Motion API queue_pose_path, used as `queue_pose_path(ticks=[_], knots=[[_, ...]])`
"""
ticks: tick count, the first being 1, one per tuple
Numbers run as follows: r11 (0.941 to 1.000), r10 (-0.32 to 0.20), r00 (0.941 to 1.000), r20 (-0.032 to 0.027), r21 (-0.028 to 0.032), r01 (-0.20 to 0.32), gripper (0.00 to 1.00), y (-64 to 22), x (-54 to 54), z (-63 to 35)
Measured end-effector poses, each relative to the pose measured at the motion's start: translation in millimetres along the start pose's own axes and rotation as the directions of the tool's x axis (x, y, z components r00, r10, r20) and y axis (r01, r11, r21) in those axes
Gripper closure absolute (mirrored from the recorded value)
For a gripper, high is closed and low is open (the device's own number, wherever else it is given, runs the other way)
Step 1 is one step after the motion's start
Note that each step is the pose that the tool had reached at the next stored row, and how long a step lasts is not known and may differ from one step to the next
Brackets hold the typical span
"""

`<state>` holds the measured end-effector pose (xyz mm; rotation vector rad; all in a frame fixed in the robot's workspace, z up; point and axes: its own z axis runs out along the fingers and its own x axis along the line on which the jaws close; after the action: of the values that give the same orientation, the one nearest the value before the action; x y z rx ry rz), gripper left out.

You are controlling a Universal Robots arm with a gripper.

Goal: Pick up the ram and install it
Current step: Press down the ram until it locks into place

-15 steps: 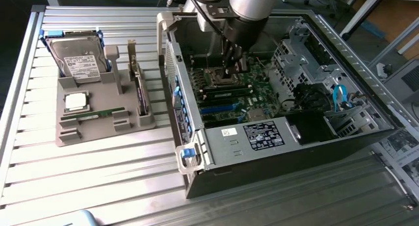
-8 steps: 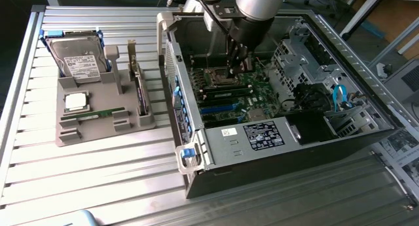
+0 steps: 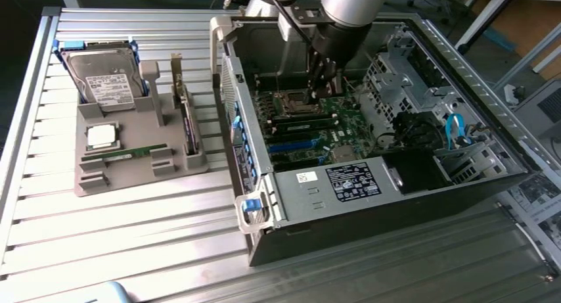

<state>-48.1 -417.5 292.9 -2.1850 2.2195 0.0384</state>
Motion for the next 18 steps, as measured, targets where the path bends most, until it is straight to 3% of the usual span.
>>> queue_pose_path(ticks=[18], knots=[[1.0000, 0.000, 1.0000, 0.0011, -0.0003, 0.000, 0.89, -5.9, -0.5, -2.9]])
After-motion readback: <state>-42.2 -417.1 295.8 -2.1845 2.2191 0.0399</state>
